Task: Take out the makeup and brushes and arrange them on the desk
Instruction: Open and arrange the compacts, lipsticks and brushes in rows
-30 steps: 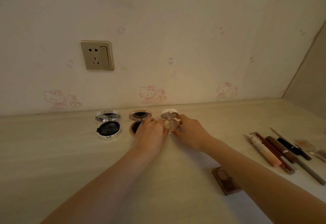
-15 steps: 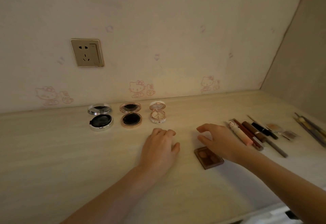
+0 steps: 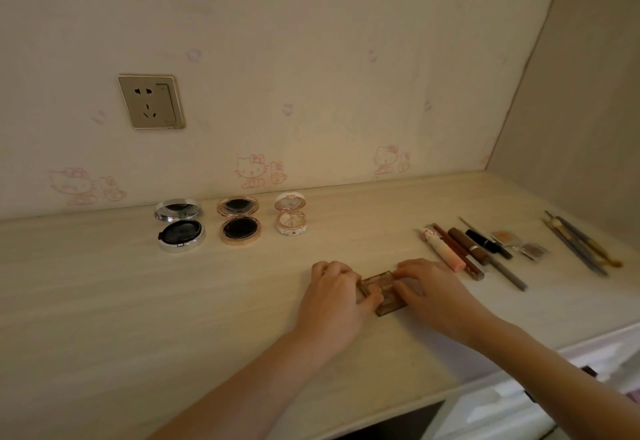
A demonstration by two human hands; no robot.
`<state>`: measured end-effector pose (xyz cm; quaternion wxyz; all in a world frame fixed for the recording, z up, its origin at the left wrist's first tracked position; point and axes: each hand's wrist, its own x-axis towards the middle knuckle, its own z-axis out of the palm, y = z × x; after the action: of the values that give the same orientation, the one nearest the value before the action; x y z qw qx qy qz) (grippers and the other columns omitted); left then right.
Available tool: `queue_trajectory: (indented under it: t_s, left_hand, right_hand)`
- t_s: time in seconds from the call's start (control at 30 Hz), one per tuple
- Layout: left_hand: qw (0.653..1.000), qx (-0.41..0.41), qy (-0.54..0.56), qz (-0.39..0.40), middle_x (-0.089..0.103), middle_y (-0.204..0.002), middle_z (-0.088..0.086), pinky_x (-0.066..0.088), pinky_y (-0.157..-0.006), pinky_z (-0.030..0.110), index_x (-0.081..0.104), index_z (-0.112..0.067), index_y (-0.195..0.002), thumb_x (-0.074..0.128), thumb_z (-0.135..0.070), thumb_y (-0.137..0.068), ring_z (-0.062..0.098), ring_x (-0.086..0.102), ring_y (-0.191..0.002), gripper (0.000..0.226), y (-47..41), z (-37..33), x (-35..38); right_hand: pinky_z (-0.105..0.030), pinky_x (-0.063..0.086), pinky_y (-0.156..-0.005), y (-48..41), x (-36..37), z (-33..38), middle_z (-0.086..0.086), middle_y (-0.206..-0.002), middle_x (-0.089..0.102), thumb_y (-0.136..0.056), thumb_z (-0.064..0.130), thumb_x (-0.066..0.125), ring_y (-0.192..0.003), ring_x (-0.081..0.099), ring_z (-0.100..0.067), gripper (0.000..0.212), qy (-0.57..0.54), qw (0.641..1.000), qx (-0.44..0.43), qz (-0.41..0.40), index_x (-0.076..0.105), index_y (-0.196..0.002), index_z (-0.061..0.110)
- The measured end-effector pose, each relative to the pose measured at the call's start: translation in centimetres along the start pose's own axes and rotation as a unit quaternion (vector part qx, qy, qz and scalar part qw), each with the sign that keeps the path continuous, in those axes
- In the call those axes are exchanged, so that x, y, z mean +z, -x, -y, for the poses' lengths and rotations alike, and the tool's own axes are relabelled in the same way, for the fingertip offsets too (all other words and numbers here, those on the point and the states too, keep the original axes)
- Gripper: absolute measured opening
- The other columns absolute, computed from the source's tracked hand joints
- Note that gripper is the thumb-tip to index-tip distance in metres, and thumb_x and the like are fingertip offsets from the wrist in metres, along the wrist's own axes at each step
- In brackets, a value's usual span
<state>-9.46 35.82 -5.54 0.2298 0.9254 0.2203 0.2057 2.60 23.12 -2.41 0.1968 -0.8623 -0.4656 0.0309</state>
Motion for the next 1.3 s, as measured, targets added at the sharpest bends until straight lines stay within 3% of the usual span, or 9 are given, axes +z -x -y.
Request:
queue_trajectory:
  t_s: [0.23, 0.37, 0.5, 0.57, 0.7, 0.87, 0.97, 1.13, 1.3]
  left_hand:
    - [0.998, -0.005, 0.058, -0.013, 0.056, -0.116, -0.006, 0.024, -0.094, 0.012, 0.063, -0.019, -0.117, 0.072, -0.041, -0.079, 0.014, 0.033, -0.117, 0.045, 0.0, -0.5, -0.2]
    - [0.994, -0.019, 0.107, -0.018, 0.058, -0.110, -0.008, 0.026, -0.081, 0.004, 0.062, -0.028, -0.112, 0.077, -0.033, -0.076, 0.008, 0.038, -0.115, 0.040, 0.1, -0.3, -0.8]
    - [0.991, -0.025, 0.124, -0.035, 0.060, -0.108, -0.008, 0.023, -0.079, -0.006, 0.059, -0.033, -0.114, 0.076, -0.023, -0.077, 0.005, 0.046, -0.111, 0.042, 0.5, 0.0, -1.4]
    - [0.990, -0.029, 0.129, -0.041, 0.060, -0.110, -0.006, 0.027, -0.080, -0.003, 0.058, -0.035, -0.116, 0.074, -0.019, -0.079, 0.006, 0.051, -0.109, 0.043, 0.7, 0.2, -1.8]
    - [0.982, -0.043, 0.179, -0.045, 0.067, -0.103, -0.008, 0.040, -0.091, 0.017, 0.060, -0.032, -0.115, 0.072, -0.013, -0.080, 0.008, 0.057, -0.105, 0.041, 1.3, 0.8, -2.6]
    - [0.947, -0.089, 0.307, -0.042, 0.071, -0.095, -0.006, 0.055, -0.077, 0.018, 0.061, -0.029, -0.116, 0.068, -0.004, -0.084, 0.004, 0.068, -0.086, 0.041, 2.2, 1.5, -4.6]
    - [0.926, -0.125, 0.354, -0.034, 0.071, -0.096, -0.005, 0.053, -0.066, 0.013, 0.057, -0.029, -0.120, 0.070, -0.004, -0.084, 0.005, 0.070, -0.079, 0.046, 2.7, 2.3, -6.0]
    - [0.900, -0.167, 0.399, -0.043, 0.073, -0.095, 0.001, 0.056, -0.068, 0.019, 0.067, -0.013, -0.109, 0.073, -0.002, -0.080, 0.008, 0.071, -0.080, 0.032, 4.2, 4.1, -8.4]
    - [0.846, -0.220, 0.483, -0.056, 0.074, -0.094, 0.011, 0.060, -0.069, 0.030, 0.068, -0.008, -0.104, 0.073, 0.001, -0.078, 0.022, 0.072, -0.085, 0.028, 5.4, 6.2, -10.5]
  right_hand:
    - [-0.018, 0.044, -0.079, 0.5, 0.3, 0.4, 0.005, -0.107, 0.066, -0.093, 0.030, 0.055, -0.099, 0.059, -0.010, 0.022, -0.086, 0.995, 0.049, -0.030, 0.064, -0.111, 0.020]
    - [-0.019, 0.049, -0.075, 0.5, 0.5, 0.5, 0.009, -0.092, 0.070, -0.090, 0.023, 0.062, -0.088, 0.065, -0.004, 0.010, -0.177, 0.980, 0.068, -0.066, 0.063, -0.099, 0.024]
    - [-0.024, 0.053, -0.073, 0.4, 0.5, 1.0, 0.005, -0.083, 0.072, -0.089, 0.016, 0.063, -0.079, 0.066, -0.005, 0.027, -0.217, 0.973, 0.067, -0.050, 0.054, -0.110, 0.030]
    - [-0.016, 0.049, -0.068, 0.3, 0.6, 1.3, 0.008, -0.085, 0.070, -0.090, 0.015, 0.061, -0.079, 0.065, -0.001, 0.032, -0.203, 0.977, 0.047, -0.041, 0.052, -0.112, 0.035]
    - [-0.004, 0.043, -0.060, 0.3, 0.7, 2.3, 0.016, -0.083, 0.068, -0.090, 0.016, 0.060, -0.075, 0.062, 0.007, 0.027, -0.187, 0.982, 0.023, -0.034, 0.055, -0.102, 0.040]
    - [-0.004, 0.043, -0.060, 0.0, 0.7, 3.9, 0.016, -0.083, 0.068, -0.090, 0.019, 0.061, -0.078, 0.062, 0.008, 0.026, -0.203, 0.979, 0.005, -0.026, 0.056, -0.105, 0.040]
    - [-0.002, 0.043, -0.062, -0.1, 0.8, 5.4, 0.018, -0.087, 0.065, -0.091, 0.020, 0.060, -0.081, 0.061, 0.007, 0.031, -0.192, 0.981, -0.014, -0.033, 0.053, -0.112, 0.041]
    - [-0.014, 0.050, -0.077, 0.1, 2.0, 8.4, 0.020, -0.111, 0.055, -0.091, 0.019, 0.059, -0.093, 0.057, 0.003, 0.041, -0.140, 0.984, -0.103, -0.045, 0.049, -0.127, 0.036]
    - [-0.006, 0.042, -0.084, 0.2, 3.4, 10.8, 0.020, -0.125, 0.039, -0.084, 0.038, 0.065, -0.102, 0.050, 0.001, 0.064, -0.116, 0.975, -0.190, -0.012, 0.035, -0.141, 0.033]
